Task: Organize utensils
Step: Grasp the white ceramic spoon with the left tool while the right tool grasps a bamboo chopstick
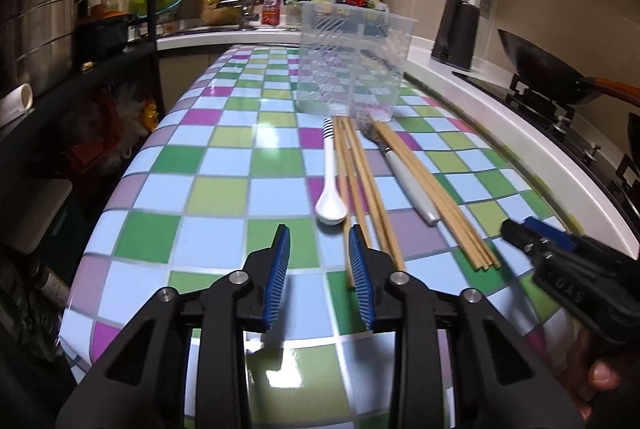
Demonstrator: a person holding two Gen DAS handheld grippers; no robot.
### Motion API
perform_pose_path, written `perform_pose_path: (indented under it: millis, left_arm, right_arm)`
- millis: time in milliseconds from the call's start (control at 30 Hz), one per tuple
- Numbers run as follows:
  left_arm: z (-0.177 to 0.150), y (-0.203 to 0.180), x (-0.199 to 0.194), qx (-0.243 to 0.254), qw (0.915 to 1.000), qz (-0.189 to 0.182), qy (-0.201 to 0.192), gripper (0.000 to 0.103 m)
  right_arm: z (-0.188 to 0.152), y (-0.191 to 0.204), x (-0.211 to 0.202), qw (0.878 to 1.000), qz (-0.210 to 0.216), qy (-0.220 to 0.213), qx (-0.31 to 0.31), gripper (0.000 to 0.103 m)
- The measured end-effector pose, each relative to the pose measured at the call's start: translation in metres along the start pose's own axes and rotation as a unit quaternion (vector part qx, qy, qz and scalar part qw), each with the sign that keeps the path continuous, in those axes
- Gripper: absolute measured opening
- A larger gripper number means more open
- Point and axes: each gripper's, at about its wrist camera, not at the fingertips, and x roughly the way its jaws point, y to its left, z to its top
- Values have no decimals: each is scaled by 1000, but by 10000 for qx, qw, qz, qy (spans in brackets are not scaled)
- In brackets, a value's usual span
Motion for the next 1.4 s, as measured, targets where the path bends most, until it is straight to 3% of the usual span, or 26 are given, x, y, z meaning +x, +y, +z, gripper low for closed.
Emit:
perform_pose_path:
  millis: [167,300,433,467,533,733,800,1167,1400]
  left_arm:
    - [8,5,10,-299,9991,-285,119,20]
    - [12,15,26,-730,9955,-423,422,20]
    - [17,13,34,-845,9939,-506,488,20]
    - [18,14,36,-891,9932,-532,519,20]
    - [21,15,42,-1046,9912,-516,632,20]
    - [25,25,64,-1531,9827,-334,988,19]
    - [25,23,67,-1493,9828,-314,1045,19]
    - [24,-10,66,-271,9949,114,964,18]
    - [15,2,49,-134,9972,328,664,11]
  right_arm:
    - [-4,7,7,9996,205,159,-103,18]
    - [-5,11,10,9991,282,244,-195,18]
    - [-6,13,10,9985,347,291,-315,18]
    - [-6,15,10,9983,347,288,-374,14]
    - [-6,16,9,9979,378,298,-442,4]
    - [-8,11,7,9979,362,313,-432,4]
    - [-8,11,7,9979,365,311,-446,4]
    - [-11,11,9,9981,219,289,-504,8]
    - [-15,12,6,9984,178,153,-510,5]
